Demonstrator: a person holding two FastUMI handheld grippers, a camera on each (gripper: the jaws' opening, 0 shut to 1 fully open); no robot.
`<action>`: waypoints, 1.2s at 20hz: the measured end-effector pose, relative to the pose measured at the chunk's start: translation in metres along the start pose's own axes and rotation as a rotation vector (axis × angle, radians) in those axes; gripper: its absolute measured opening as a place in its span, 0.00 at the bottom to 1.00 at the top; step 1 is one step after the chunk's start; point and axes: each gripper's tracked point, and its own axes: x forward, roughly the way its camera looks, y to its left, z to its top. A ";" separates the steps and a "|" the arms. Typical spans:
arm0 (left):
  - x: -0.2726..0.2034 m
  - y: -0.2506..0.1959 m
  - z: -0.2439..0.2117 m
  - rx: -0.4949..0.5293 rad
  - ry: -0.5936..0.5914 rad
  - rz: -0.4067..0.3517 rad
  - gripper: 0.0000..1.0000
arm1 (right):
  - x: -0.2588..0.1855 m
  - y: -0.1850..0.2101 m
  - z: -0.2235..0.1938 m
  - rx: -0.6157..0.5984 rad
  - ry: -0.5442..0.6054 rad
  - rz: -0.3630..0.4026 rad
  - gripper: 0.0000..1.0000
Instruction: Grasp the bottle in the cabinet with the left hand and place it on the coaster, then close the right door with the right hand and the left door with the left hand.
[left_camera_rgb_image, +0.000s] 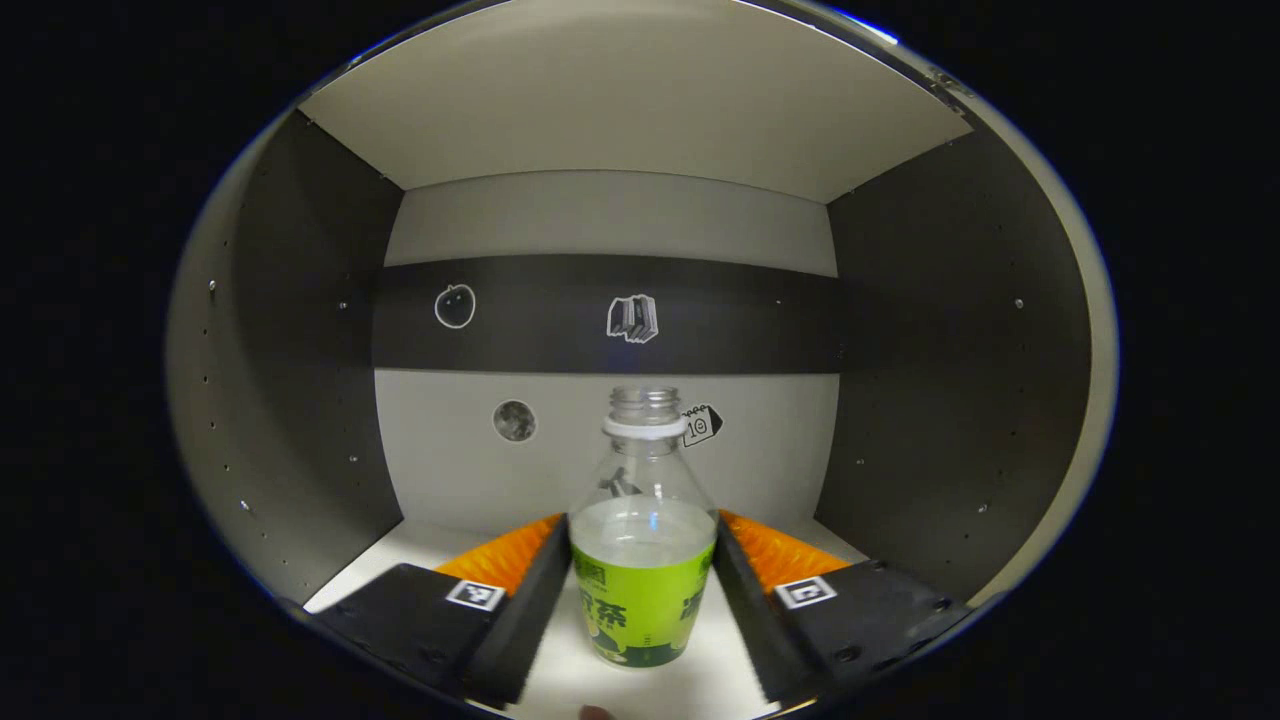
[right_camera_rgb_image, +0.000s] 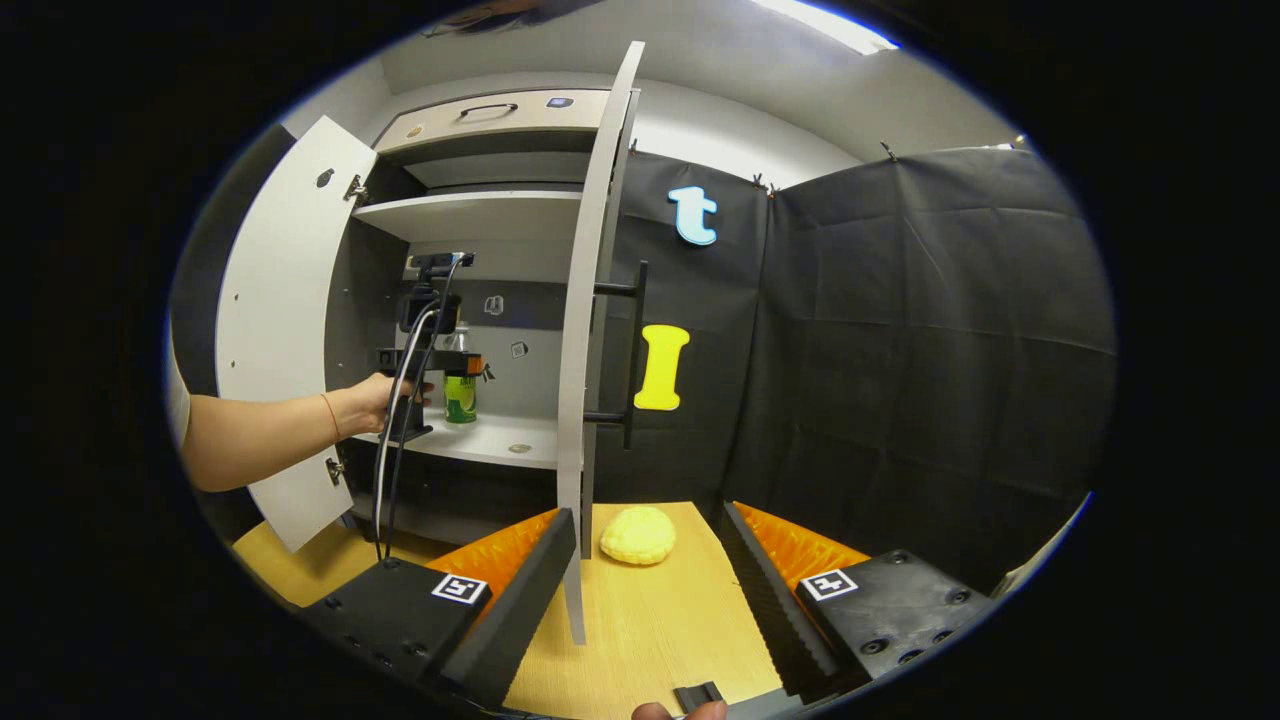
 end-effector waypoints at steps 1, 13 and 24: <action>-0.002 -0.001 0.001 -0.003 0.003 -0.004 0.79 | 0.000 -0.001 0.001 0.000 -0.003 -0.001 0.98; -0.131 0.012 0.053 0.002 -0.092 -0.064 0.78 | -0.013 0.022 0.022 0.025 -0.063 0.059 0.98; -0.294 -0.017 -0.003 0.041 -0.105 -0.160 0.77 | -0.024 0.047 0.034 0.037 -0.093 0.109 0.98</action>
